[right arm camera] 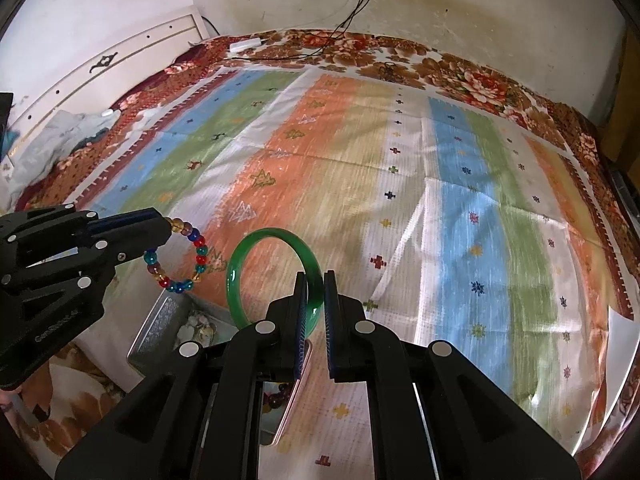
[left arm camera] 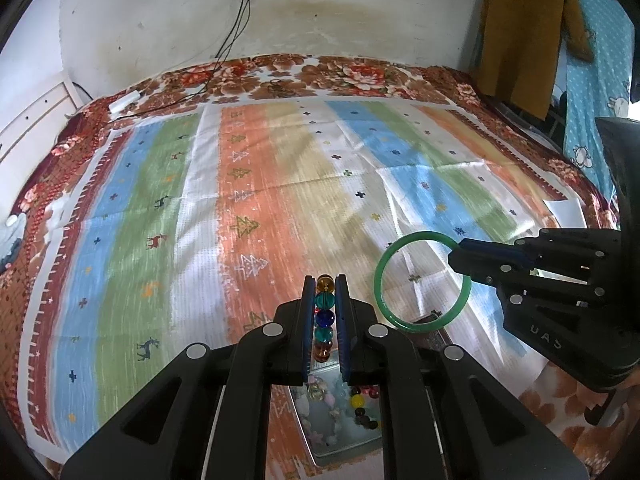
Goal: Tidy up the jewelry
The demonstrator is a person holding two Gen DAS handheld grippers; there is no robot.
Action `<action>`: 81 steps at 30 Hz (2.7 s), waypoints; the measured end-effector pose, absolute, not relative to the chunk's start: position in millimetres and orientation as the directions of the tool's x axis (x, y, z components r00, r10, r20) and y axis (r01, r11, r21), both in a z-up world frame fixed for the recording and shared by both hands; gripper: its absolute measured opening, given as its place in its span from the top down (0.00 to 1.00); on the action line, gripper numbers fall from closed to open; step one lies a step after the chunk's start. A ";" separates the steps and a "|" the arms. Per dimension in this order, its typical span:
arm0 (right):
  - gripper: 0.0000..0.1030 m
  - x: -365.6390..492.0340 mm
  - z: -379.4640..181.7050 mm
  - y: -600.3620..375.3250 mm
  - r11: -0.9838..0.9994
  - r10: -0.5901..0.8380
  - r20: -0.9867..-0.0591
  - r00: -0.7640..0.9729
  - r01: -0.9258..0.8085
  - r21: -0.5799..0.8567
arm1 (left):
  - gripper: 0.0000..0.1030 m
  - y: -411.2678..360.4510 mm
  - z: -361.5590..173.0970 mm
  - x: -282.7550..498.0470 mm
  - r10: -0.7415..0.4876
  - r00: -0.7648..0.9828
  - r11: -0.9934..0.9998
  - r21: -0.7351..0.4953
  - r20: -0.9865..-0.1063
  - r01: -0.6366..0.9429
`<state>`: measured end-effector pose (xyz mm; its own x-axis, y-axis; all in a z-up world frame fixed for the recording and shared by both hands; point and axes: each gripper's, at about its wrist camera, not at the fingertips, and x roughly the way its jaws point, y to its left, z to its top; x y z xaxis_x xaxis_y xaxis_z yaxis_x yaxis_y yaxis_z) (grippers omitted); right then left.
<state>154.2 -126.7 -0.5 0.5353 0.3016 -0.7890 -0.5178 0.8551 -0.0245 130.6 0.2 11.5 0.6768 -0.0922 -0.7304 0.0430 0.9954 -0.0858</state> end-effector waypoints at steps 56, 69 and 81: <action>0.26 85.0 -4.6 -165.6 0.815 0.419 -0.748 0.515 -0.576 0.060 | 0.29 4.2 -14.8 55.2 -0.086 0.637 0.996 -0.078 -0.766 0.041; 0.09 63.1 1.4 -176.0 0.799 0.469 -0.698 0.541 -0.597 0.075 | 0.05 6.4 -6.9 36.8 -0.081 0.702 0.996 -0.089 -0.707 0.026; 0.06 47.8 2.3 -185.5 0.795 0.489 -0.664 0.565 -0.602 0.073 | 0.06 -4.0 0.9 21.2 -0.037 0.775 0.999 -0.024 -0.630 0.028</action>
<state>47.8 -185.5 2.3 0.5654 0.4892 -0.6641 -0.6022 0.7950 0.0729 21.2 -4.0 0.9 0.7753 -0.0370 -0.6305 0.0279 0.9993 -0.0243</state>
